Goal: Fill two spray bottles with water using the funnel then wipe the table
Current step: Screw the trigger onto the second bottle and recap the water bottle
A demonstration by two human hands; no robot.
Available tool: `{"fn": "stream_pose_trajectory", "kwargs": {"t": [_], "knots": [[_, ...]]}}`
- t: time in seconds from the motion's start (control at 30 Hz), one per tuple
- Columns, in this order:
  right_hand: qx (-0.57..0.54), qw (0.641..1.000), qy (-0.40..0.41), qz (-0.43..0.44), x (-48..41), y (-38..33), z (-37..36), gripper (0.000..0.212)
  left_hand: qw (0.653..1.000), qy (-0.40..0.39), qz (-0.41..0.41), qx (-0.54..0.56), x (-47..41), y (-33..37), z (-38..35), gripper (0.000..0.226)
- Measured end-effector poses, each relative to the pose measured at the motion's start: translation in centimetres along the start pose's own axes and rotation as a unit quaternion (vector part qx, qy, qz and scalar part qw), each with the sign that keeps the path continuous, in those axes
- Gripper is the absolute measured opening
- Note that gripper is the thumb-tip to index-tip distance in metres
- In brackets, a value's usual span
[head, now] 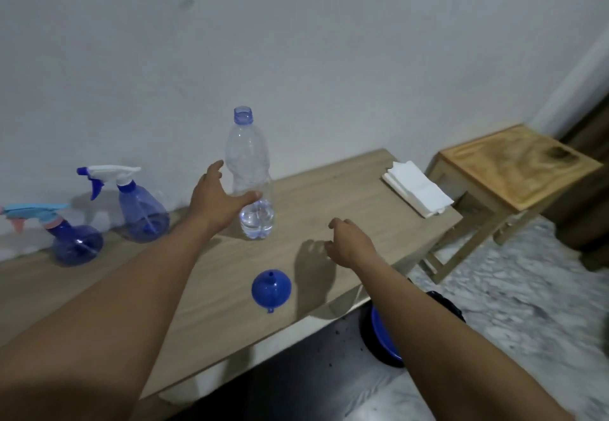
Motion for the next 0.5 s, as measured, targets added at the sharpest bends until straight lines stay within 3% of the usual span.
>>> {"fn": "stream_pose_trajectory", "kwargs": {"t": [0.27, 0.5], "knots": [[0.02, 1.0, -0.019, -0.007, -3.3, 7.0, -2.8, 0.037, 0.997, 0.065, 0.019, 0.047, -0.2, 0.7, -2.1, 0.087], [0.022, 0.999, -0.015, 0.037, -4.4, 7.5, -2.7, 0.025, 0.991, 0.086, 0.047, 0.088, 0.0, 0.9, -2.9, 0.066]]}}
Point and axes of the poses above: each hand's wrist, its own x-axis away from the middle knuckle, its own z-axis out of the back of the hand, y = z × x, the point moved 5 cm from there along -x, towards the middle knuckle, and after that the axes turned 7 degrees about y, right-handed, at the moved point
